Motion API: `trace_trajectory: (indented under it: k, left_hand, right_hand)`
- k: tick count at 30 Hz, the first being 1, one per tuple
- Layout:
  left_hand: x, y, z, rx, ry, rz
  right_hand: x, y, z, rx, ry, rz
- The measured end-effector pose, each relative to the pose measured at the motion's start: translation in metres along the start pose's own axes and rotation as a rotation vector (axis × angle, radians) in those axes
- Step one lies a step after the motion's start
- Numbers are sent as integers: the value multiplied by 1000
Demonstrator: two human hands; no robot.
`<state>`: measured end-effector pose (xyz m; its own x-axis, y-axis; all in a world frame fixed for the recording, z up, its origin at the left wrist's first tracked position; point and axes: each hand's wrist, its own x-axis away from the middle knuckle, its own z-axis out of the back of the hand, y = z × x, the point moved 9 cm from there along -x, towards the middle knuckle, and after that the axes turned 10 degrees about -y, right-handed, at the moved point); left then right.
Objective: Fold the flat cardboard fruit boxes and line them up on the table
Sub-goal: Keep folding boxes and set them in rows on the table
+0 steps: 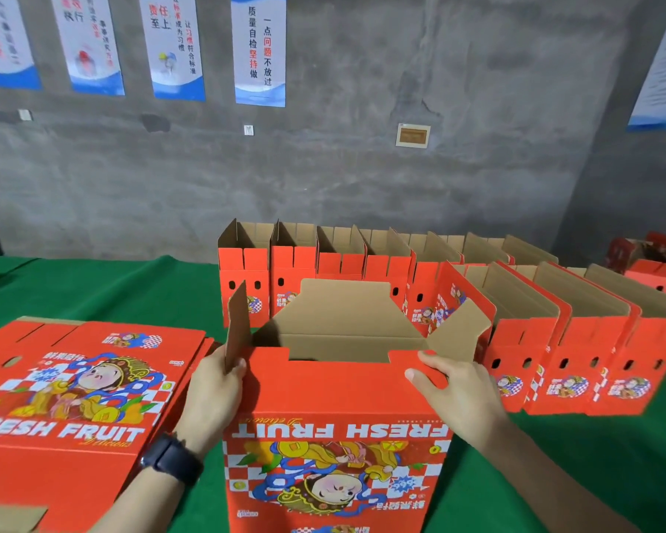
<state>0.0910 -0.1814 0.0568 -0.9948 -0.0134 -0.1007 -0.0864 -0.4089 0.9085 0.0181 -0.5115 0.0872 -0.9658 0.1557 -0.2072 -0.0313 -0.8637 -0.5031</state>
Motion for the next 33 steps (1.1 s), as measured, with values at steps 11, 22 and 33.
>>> trace_trajectory:
  k: [11,22,33]
  left_hand:
    - [10,-11,-1,336,35,119]
    - [16,49,-11,-345,-110,-364]
    - [-22,59,-33,-874,-251,-306]
  right_hand:
    - [12,12,-13,137,-76,41]
    - [0,-27,-2,513,-72,126]
    - [18,-40,1,189,162,434]
